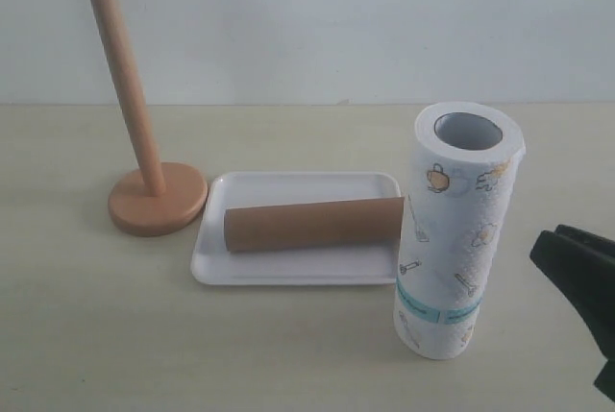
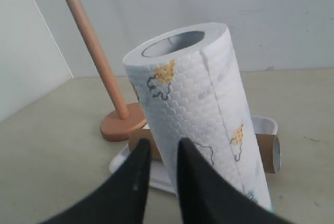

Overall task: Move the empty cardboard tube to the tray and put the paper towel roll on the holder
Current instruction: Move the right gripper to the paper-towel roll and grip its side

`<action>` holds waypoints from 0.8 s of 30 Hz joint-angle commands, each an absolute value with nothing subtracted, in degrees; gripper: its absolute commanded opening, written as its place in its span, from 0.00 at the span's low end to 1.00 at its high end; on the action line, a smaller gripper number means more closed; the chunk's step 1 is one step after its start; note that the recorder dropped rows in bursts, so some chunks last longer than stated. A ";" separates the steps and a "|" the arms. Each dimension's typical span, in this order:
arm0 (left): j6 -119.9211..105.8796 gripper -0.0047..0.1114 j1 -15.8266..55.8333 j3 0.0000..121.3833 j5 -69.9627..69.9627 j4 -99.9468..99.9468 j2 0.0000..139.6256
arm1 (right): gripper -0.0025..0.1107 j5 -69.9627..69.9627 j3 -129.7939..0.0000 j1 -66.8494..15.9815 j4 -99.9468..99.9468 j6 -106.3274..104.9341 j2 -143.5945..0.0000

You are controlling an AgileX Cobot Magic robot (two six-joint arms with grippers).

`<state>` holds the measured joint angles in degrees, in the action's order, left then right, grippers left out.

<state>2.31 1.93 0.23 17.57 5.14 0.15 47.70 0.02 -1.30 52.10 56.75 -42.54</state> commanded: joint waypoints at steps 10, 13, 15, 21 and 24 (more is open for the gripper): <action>2.01 0.08 1.79 0.00 17.57 5.05 0.00 | 0.83 49.79 -0.77 -1.17 52.20 48.51 -51.01; 2.01 0.08 1.79 0.00 17.57 5.05 0.00 | 0.83 54.19 -2.29 -1.17 52.20 45.91 -56.95; 2.01 0.08 1.79 0.00 17.57 5.05 0.00 | 0.83 55.34 -3.41 -1.17 52.20 43.44 -61.46; 2.01 0.08 1.79 0.00 17.57 5.05 0.00 | 0.83 61.43 -5.34 -1.17 52.14 36.62 -73.19; 2.01 0.08 1.79 0.00 17.57 5.05 0.00 | 0.83 62.29 -6.45 -1.17 51.75 34.47 -77.21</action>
